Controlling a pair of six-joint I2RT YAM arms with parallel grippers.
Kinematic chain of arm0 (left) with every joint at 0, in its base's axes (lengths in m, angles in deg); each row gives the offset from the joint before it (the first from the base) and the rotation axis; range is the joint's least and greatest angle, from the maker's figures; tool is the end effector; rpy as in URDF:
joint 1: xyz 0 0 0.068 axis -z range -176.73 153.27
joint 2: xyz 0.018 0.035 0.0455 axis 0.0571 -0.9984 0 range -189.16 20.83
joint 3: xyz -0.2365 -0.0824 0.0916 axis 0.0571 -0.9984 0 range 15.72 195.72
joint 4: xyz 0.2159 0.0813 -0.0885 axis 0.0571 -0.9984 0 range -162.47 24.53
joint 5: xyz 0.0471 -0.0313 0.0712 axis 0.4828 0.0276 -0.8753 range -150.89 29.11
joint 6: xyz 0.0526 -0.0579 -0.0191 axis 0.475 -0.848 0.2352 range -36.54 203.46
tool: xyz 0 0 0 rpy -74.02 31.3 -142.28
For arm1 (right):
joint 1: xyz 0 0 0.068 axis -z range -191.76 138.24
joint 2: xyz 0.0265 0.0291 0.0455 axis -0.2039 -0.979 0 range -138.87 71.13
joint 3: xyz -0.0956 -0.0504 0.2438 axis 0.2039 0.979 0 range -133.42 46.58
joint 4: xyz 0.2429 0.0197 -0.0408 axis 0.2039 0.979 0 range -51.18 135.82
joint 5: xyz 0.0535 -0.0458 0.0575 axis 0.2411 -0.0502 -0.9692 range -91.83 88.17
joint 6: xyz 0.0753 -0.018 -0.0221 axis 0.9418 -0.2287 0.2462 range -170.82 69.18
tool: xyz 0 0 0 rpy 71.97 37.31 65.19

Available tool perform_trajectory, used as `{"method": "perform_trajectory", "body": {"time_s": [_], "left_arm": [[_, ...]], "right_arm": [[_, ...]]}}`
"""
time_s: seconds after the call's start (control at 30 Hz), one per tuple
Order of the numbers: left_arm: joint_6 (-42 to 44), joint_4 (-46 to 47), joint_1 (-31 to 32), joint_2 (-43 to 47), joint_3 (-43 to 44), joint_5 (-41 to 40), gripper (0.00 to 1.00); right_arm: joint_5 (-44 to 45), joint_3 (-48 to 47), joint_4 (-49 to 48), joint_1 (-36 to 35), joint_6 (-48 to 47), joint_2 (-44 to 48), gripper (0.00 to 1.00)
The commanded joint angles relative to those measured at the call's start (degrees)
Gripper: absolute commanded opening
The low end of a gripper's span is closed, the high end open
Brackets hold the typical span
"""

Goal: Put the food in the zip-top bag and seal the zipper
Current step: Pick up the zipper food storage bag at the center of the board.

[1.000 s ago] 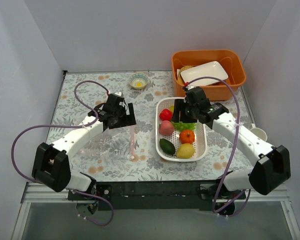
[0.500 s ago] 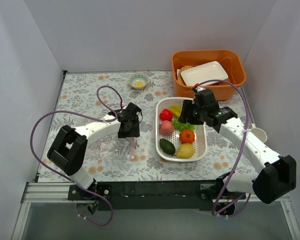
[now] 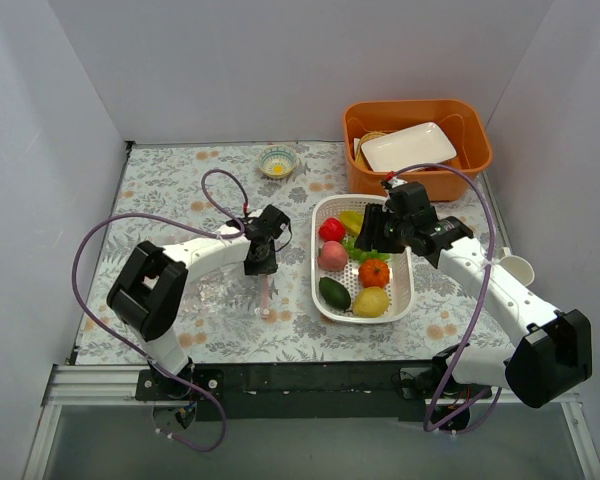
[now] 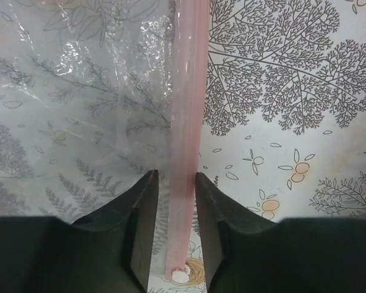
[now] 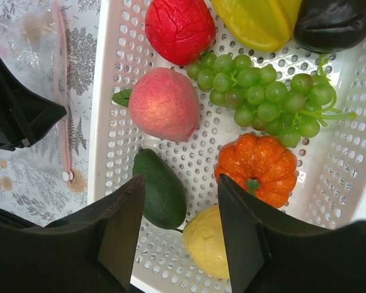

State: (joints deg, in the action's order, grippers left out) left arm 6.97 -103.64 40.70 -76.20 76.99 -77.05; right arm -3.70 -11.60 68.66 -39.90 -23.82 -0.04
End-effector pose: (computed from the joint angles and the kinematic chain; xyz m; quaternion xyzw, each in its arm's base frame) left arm 0.2594 -0.1741 0.1484 -0.3462 0.9174 -0.0401 0.1921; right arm 0.2453 0.1336 0.2667 -0.0156 0.9163 0.1984 0.3476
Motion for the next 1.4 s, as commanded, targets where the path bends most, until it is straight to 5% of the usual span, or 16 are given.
{"method": "perform_trajectory", "body": {"time_s": [0.0,0.33,0.83,1.37], "left_arm": [[-0.68,-0.41,0.45,-0.61,2.36,-2.56,0.25],[-1.03,-0.50,0.54,-0.97,3.06,-3.35,0.00],[-0.68,-1.20,0.54,8.26,4.20,-2.74,0.00],[2.83,2.05,0.54,17.49,4.03,6.22,0.00]], "right_arm": [[-2.08,1.22,-2.77,0.37,0.51,1.39,0.57],[-5.51,1.84,-4.18,0.28,1.03,0.69,0.54],[-17.55,1.22,-11.47,-0.60,2.00,-2.56,0.57],[-19.31,-10.46,-18.42,-11.40,5.34,-16.79,0.59]]}}
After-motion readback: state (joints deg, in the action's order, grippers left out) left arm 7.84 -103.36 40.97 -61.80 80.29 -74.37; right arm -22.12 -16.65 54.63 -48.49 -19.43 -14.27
